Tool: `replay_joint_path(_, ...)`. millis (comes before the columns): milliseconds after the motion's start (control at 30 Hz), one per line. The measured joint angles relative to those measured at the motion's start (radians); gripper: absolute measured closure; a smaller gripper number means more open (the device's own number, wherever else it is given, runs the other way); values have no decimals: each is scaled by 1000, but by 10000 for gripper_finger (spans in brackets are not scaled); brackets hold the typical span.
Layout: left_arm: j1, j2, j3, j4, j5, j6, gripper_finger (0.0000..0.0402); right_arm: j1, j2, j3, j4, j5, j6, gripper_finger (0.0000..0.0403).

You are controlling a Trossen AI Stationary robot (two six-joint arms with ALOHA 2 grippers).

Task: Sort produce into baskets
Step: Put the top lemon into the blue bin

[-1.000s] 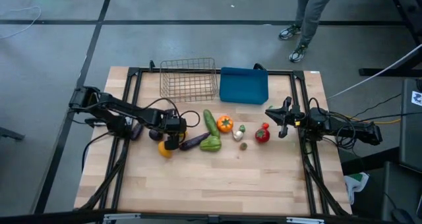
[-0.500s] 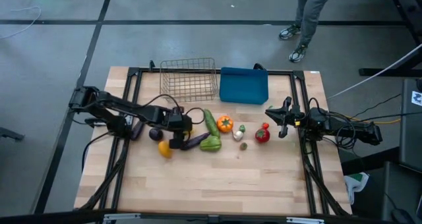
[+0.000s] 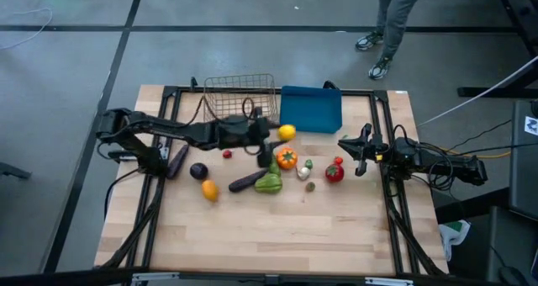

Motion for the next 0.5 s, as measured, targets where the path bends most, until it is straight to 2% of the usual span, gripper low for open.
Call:
replay_joint_path(67, 25, 54, 56, 43, 0, 10, 191, 0, 0, 0, 0, 2, 0, 361)
replay_joint_path(333, 119, 314, 324, 17, 1, 87, 190, 0, 0, 0, 0, 1, 0, 361)
replay_joint_path(500, 172, 442, 412, 14, 1, 115, 190, 0, 0, 0, 0, 1, 0, 361)
